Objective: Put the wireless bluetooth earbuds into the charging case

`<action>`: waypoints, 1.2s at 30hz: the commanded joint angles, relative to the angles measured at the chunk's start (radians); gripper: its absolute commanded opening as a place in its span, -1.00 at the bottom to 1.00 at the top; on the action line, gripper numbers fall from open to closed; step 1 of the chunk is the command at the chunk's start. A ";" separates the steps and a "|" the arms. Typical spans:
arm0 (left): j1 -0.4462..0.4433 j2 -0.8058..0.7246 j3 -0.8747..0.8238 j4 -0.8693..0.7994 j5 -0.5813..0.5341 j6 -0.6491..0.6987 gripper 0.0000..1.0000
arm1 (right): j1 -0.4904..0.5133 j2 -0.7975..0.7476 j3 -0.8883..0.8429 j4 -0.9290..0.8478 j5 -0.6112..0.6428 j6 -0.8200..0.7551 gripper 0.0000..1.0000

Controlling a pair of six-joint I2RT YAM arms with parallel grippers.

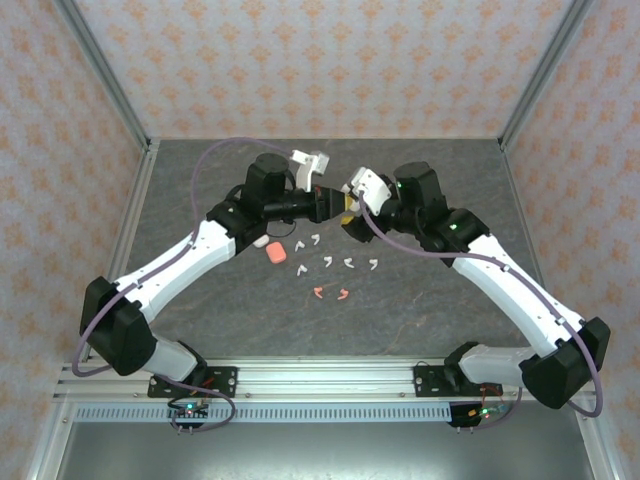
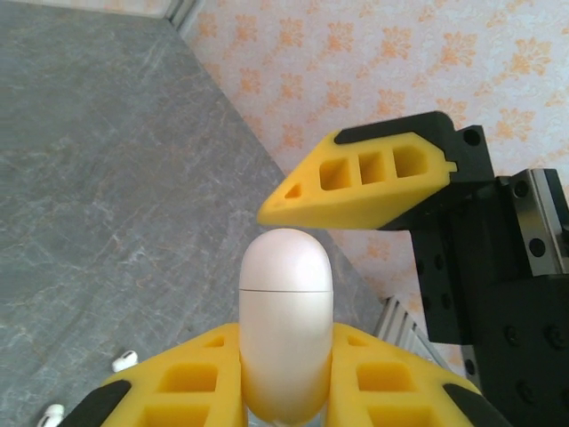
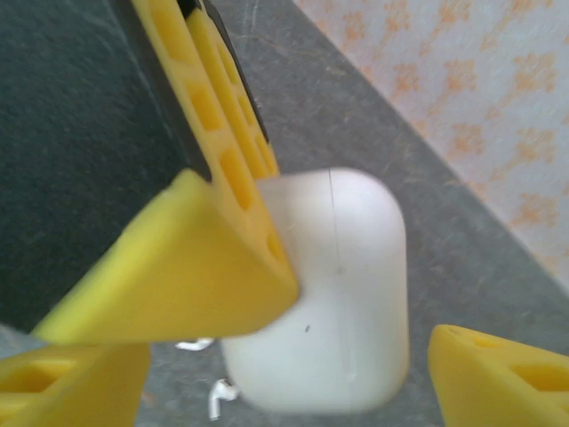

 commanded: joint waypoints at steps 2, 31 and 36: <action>-0.006 -0.064 -0.050 0.092 -0.080 0.077 -0.96 | -0.068 -0.035 -0.009 -0.050 -0.135 0.114 0.83; -0.043 -0.197 -0.295 0.451 0.010 0.386 -1.00 | -0.257 -0.130 -0.243 0.529 -0.581 0.607 0.68; -0.045 -0.195 -0.293 0.450 0.014 0.385 -1.00 | -0.251 -0.112 -0.233 0.523 -0.554 0.604 0.65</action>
